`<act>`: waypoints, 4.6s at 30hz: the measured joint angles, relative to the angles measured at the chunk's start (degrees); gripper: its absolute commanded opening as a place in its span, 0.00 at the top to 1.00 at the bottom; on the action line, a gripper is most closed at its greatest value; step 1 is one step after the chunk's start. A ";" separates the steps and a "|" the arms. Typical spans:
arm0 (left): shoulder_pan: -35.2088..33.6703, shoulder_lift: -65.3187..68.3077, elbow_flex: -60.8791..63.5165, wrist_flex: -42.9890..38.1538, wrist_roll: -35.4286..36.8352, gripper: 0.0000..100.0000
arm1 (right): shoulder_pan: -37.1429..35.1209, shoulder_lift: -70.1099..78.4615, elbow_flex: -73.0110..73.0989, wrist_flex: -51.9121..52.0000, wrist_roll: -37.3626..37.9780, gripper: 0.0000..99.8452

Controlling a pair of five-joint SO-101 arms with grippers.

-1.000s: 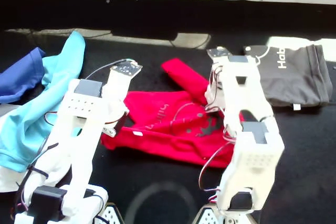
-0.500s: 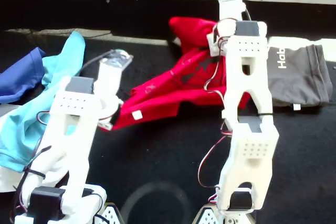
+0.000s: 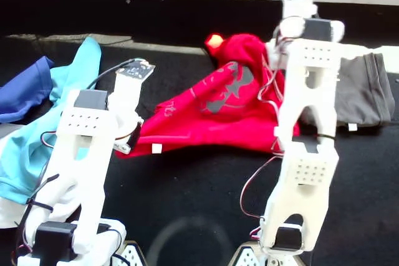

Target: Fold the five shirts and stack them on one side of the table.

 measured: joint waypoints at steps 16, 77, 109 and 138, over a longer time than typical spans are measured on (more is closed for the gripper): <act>-3.34 0.18 -3.60 -10.20 5.98 0.99 | 5.45 -43.08 52.57 2.55 2.99 0.82; -2.11 0.18 4.13 -2.64 1.05 0.99 | 6.15 -61.10 112.70 -50.37 9.23 0.79; -2.02 0.18 2.81 -2.46 1.05 0.99 | 10.81 -56.44 104.18 -53.89 9.23 0.99; -1.93 0.09 -69.80 16.88 0.97 0.99 | 10.20 -58.55 32.97 -34.29 0.62 0.99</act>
